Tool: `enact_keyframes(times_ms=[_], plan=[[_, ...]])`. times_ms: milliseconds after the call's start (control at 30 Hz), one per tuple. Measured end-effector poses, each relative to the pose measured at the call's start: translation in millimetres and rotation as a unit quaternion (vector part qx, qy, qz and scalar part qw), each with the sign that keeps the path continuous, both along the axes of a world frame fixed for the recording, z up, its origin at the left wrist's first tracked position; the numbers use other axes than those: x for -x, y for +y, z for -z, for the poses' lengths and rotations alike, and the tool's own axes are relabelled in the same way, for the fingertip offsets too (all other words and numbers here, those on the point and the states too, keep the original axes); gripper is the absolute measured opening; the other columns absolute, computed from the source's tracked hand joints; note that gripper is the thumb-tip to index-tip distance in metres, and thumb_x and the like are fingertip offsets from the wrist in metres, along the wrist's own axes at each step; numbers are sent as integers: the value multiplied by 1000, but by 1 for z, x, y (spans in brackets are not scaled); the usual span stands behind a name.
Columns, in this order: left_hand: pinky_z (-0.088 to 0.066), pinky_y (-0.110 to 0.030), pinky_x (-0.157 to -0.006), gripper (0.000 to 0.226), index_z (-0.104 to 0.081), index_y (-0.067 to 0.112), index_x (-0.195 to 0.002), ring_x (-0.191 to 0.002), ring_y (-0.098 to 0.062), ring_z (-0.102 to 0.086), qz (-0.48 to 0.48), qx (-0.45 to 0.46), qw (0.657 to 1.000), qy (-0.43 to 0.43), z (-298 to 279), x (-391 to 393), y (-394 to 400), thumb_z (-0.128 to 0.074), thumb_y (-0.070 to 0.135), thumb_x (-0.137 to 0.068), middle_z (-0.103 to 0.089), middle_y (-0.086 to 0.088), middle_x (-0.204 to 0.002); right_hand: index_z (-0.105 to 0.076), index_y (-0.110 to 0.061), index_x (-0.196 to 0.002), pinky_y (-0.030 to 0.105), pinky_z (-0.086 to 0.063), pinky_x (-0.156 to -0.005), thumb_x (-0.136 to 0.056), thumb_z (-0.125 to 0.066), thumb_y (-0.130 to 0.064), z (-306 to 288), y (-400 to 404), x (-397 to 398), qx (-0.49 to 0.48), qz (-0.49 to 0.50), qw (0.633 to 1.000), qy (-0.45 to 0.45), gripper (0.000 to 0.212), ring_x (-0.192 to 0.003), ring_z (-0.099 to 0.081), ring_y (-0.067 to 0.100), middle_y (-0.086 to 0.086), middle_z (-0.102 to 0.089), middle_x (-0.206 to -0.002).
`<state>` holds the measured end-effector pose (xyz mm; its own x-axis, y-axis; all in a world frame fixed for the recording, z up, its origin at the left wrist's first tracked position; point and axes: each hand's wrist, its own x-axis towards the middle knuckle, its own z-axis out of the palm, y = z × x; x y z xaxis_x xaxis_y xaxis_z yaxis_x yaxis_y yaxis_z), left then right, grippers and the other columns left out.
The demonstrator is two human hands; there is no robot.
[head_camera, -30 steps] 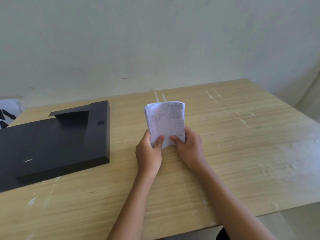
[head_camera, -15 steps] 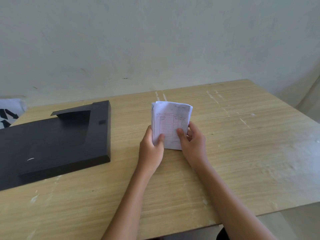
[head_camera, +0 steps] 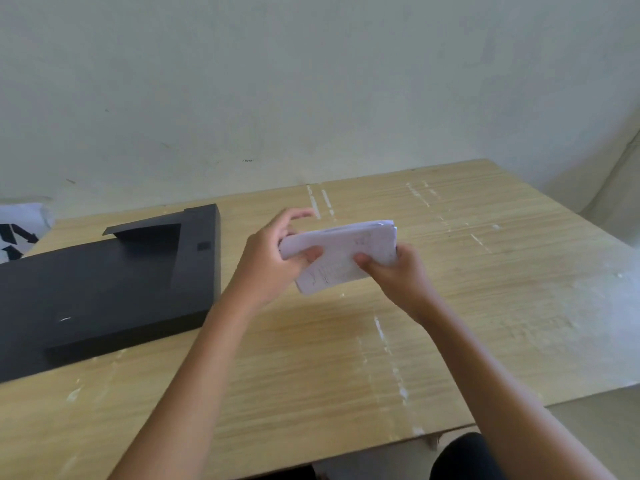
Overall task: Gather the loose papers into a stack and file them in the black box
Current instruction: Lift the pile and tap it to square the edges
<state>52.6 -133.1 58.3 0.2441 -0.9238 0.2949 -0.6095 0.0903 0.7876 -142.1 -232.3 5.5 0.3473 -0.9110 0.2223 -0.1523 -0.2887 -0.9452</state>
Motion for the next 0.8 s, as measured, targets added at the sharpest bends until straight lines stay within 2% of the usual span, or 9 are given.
enact_keyframes(times_ms=[100, 200, 267, 367, 467, 533, 667, 733, 800], plan=[[-58, -26, -86, 46, -60, 31, -128, -104, -7, -69, -27, -50, 985, 163, 23, -1, -2, -79, 33, -86, -72, 13, -110, -71, -3, -86, 30, -48, -62, -85, -77, -23, 5, 4, 2, -50, 11, 998, -43, 21, -68, -59, 11, 2, -64, -75], [-57, -33, -85, 13, -63, 27, -107, -99, -12, -70, -95, -15, 985, 146, 45, 17, -1, -69, 23, -96, -72, 9, -103, -71, -16, -79, 32, -52, -64, -85, -76, -24, 15, 14, -10, -53, 65, 995, -49, 12, -67, -62, 11, -1, -68, -73], [-52, -34, -90, 23, -61, 15, -120, -103, -17, -67, -161, 35, 982, 92, 55, 33, 1, -63, 23, -99, -70, 0, -111, -69, -21, -80, 25, -50, -62, -87, -73, -28, 23, 26, -20, -25, 104, 993, -46, 11, -64, -62, 4, -8, -68, -71], [-40, -17, -86, 46, -47, 5, -144, -110, -16, -60, -221, 51, 970, 92, 66, 48, 4, -57, 23, -103, -64, -1, -120, -68, -23, -90, 18, -47, -59, -89, -70, -34, 27, 34, -25, 10, 111, 994, -15, 11, -63, -61, -4, -11, -68, -72], [-38, -20, -64, 43, -52, 1, -135, -87, -34, -64, -238, 26, 968, 72, 79, 40, 4, -60, 26, -101, -66, -19, -91, -64, -18, -71, 21, -41, -47, -85, -74, -39, 25, 25, -17, -19, 85, 995, 46, 27, -50, -51, 4, -9, -59, -59], [-34, -15, -54, 39, -56, -4, -123, -64, -22, -57, -239, 23, 969, 59, 82, 36, 6, -62, 26, -100, -56, -6, -69, -57, -20, -60, 17, -33, -42, -82, -78, -38, 24, 20, -13, -36, 77, 994, 65, 35, -43, -43, 2, -9, -50, -52], [-38, -15, -52, 37, -59, -5, -113, -52, -9, -44, -237, 10, 971, 28, 85, 33, 6, -64, 29, -98, -47, 7, -61, -61, -24, -64, 17, -41, -50, -79, -82, -25, 27, 17, -12, -9, 86, 996, 38, 26, -48, -51, -3, -13, -57, -57], [-39, -15, -55, 44, -57, 2, -125, -58, -4, -47, -216, -15, 976, 27, 81, 32, 6, -63, 36, -98, -53, 10, -69, -65, -18, -67, 26, -45, -53, -80, -81, -24, 29, 15, -11, -6, 84, 995, 59, 21, -56, -54, 7, -7, -61, -60], [-41, -12, -77, 58, -47, 15, -142, -93, -3, -56, -193, 9, 981, -1, 69, 33, 11, -62, 46, -96, -63, 11, -106, -70, -13, -73, 29, -51, -56, -80, -80, -24, 31, 11, -9, -9, 67, 996, 57, 17, -60, -61, 14, 0, -69, -67]])
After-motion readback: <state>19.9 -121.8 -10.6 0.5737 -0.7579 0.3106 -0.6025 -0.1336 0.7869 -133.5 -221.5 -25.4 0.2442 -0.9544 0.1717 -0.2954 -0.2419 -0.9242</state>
